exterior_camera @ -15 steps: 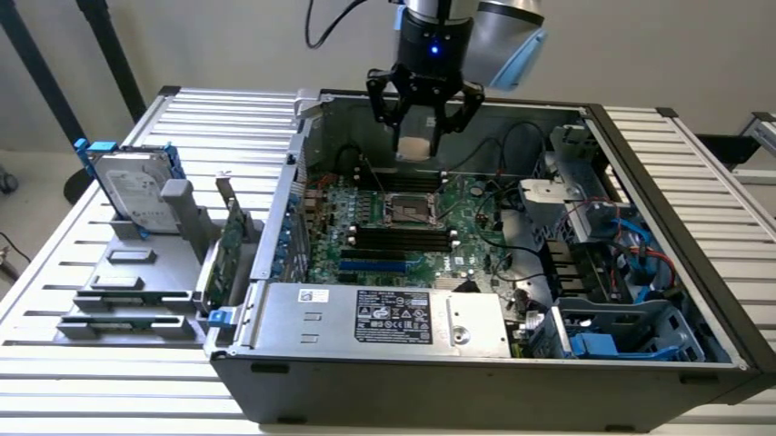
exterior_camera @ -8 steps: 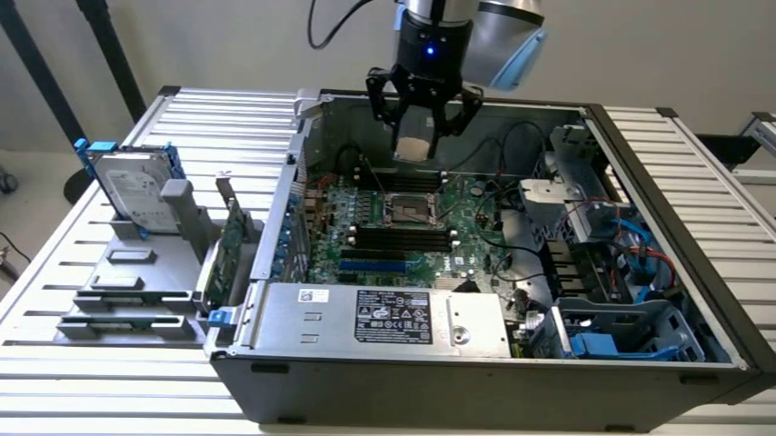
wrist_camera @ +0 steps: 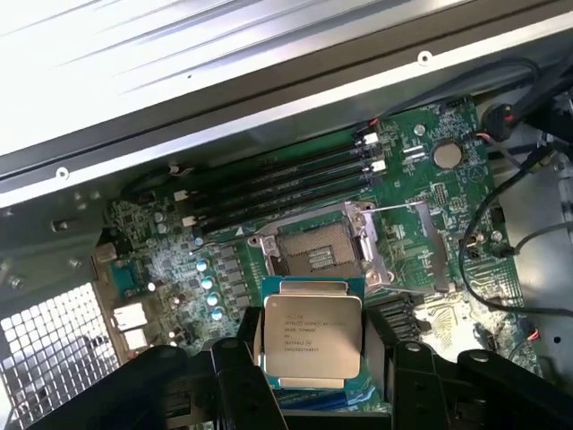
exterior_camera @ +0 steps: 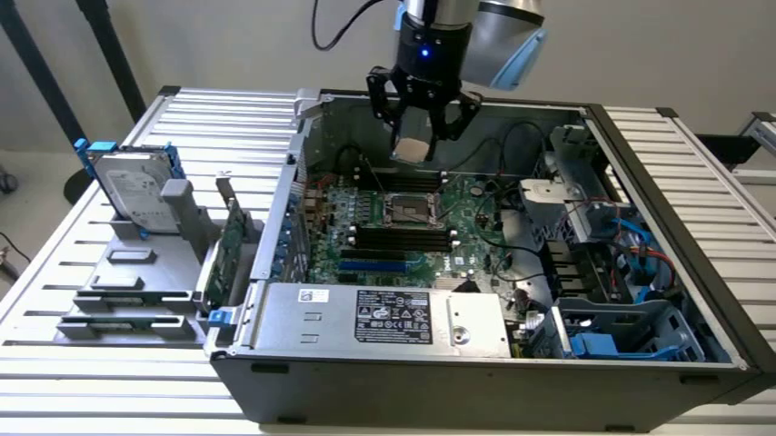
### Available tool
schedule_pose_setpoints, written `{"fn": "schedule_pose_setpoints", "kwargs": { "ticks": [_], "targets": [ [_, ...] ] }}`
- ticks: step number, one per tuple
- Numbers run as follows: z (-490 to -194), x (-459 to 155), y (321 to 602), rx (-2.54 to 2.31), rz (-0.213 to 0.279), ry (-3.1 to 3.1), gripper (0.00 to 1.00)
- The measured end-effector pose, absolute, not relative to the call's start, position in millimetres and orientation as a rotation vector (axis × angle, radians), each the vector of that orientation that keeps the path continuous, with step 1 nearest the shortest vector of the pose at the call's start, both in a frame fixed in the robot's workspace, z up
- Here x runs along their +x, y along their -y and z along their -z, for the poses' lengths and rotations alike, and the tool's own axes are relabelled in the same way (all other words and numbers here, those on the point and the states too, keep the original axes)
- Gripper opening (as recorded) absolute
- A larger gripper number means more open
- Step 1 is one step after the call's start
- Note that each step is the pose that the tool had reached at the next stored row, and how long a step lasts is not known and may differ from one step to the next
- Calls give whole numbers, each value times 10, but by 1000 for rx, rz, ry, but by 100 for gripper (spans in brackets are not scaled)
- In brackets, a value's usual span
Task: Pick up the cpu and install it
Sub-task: 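Place the cpu into insertion slot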
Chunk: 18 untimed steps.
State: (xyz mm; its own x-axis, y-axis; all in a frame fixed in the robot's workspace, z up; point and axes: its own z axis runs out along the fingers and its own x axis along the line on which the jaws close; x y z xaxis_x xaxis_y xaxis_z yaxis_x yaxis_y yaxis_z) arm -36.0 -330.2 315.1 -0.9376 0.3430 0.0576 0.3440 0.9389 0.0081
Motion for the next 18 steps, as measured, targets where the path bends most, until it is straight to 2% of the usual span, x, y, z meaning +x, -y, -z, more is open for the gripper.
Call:
{"fn": "schedule_pose_setpoints", "kwargs": {
  "ticks": [18],
  "targets": [
    [-3028,-360,3302,-994,37,2912,55]
  ]
}}
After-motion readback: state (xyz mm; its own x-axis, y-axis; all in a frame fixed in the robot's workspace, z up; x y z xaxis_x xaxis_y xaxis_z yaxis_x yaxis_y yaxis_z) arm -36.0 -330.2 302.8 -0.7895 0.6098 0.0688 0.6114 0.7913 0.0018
